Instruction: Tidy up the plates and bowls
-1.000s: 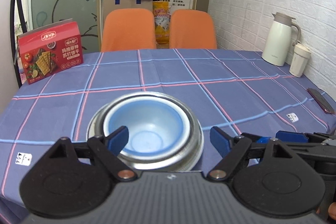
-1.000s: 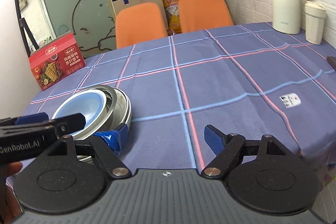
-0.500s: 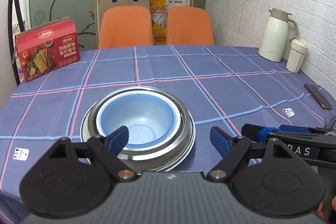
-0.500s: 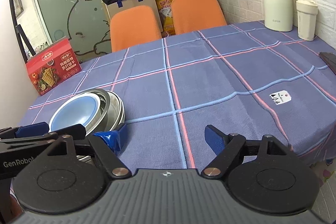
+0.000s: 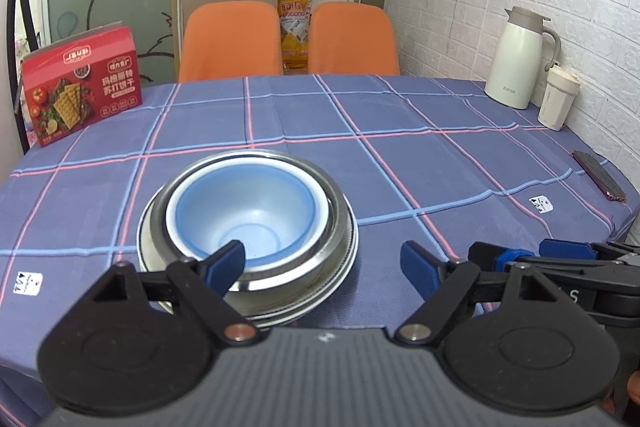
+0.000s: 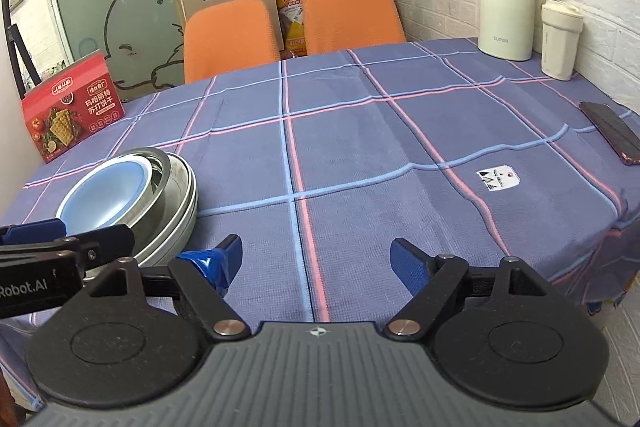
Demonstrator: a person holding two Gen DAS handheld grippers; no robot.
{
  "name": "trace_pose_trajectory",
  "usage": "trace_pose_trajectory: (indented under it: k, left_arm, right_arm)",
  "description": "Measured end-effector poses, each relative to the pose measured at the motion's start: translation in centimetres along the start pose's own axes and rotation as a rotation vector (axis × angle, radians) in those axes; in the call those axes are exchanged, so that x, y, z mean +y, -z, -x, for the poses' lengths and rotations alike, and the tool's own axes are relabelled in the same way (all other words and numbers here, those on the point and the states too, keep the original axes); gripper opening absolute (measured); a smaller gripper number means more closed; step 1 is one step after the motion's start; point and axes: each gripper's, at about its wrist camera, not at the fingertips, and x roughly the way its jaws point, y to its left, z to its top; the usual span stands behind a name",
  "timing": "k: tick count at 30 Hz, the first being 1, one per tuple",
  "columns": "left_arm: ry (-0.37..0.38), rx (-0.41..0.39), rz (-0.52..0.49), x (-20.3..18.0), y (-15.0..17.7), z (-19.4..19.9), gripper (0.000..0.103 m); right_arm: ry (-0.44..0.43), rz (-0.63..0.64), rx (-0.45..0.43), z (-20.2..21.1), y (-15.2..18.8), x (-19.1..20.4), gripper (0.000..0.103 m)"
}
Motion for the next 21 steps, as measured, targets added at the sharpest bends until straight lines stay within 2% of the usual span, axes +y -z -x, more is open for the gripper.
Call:
trace_pose_trajectory:
  k: [10,21]
  left_arm:
    - [-0.009,-0.011,0.013,0.7,0.9,1.4,0.083]
    - [-0.011,-0.085,0.002,0.8,1.3,3.2,0.084]
  right_arm:
    - [-0.003,0.012,0.0,1.0,1.0,0.4,0.068]
    - [-0.017,0.029,0.004,1.3,1.6,1.3,0.068]
